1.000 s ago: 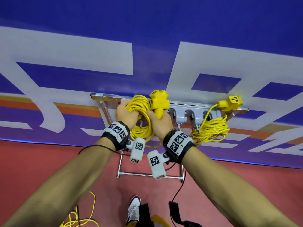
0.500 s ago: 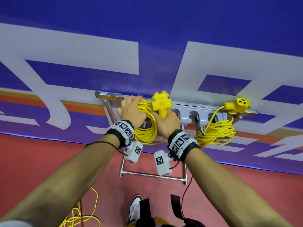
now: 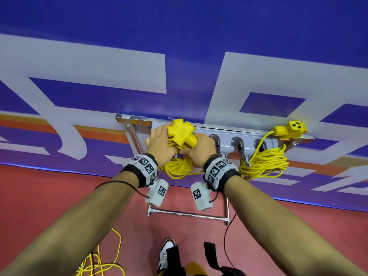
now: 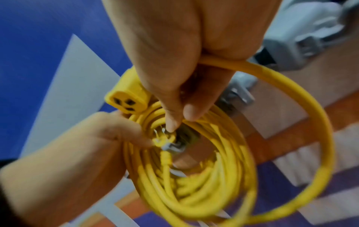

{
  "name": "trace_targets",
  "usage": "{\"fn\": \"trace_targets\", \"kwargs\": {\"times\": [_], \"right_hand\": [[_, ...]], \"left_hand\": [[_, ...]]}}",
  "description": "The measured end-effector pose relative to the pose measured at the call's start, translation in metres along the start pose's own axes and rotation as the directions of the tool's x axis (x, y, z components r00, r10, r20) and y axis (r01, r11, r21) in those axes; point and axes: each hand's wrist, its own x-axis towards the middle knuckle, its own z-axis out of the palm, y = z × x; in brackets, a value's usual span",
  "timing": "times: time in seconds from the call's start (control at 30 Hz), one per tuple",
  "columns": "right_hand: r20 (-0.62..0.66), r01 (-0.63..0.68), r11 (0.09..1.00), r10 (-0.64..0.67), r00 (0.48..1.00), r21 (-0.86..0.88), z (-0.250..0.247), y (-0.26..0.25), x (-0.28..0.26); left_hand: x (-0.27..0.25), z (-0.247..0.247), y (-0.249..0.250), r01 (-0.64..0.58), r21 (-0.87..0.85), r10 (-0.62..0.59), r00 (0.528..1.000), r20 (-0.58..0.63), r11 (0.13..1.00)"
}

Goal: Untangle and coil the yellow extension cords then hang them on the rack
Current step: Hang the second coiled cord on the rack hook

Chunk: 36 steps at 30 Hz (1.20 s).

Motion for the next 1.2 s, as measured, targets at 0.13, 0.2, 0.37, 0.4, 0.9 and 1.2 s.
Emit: {"fn": "trace_targets", "kwargs": {"times": [0.13, 0.2, 0.37, 0.4, 0.9, 1.2], "right_hand": [[0.020, -0.120, 0.989, 0.118, 0.993, 0.082, 0.021, 0.014, -0.005], [0.023, -0.158, 0.981, 0.156, 0.987, 0.111, 0.024, 0.015, -0.001], [0.107, -0.192, 0.957, 0.173, 0.979, 0.218, 0.017, 0.021, 0.006], [0.115, -0.195, 0.950, 0.172, 0.978, 0.242, 0.014, 0.019, 0.004], [0.107, -0.189, 0.874, 0.158, 0.982, 0.448, 0.003, 0.000, 0.003], [0.007, -0.094, 0.878, 0.102, 0.995, 0.470, -0.006, 0.001, 0.007]], "left_hand": [[-0.022, 0.005, -0.007, -0.116, 0.089, 0.112, 0.992, 0.050, 0.989], [-0.016, 0.000, -0.009, -0.112, 0.127, 0.099, 0.989, 0.106, 0.986], [-0.001, -0.019, -0.019, -0.252, 0.211, 0.208, 0.955, 0.211, 0.945], [0.000, -0.021, -0.018, -0.260, 0.232, 0.216, 0.956, 0.200, 0.937], [0.000, -0.032, -0.023, -0.303, 0.142, 0.272, 0.941, 0.199, 0.942], [0.004, -0.031, -0.006, -0.193, 0.363, 0.149, 0.978, 0.146, 0.912]]}}
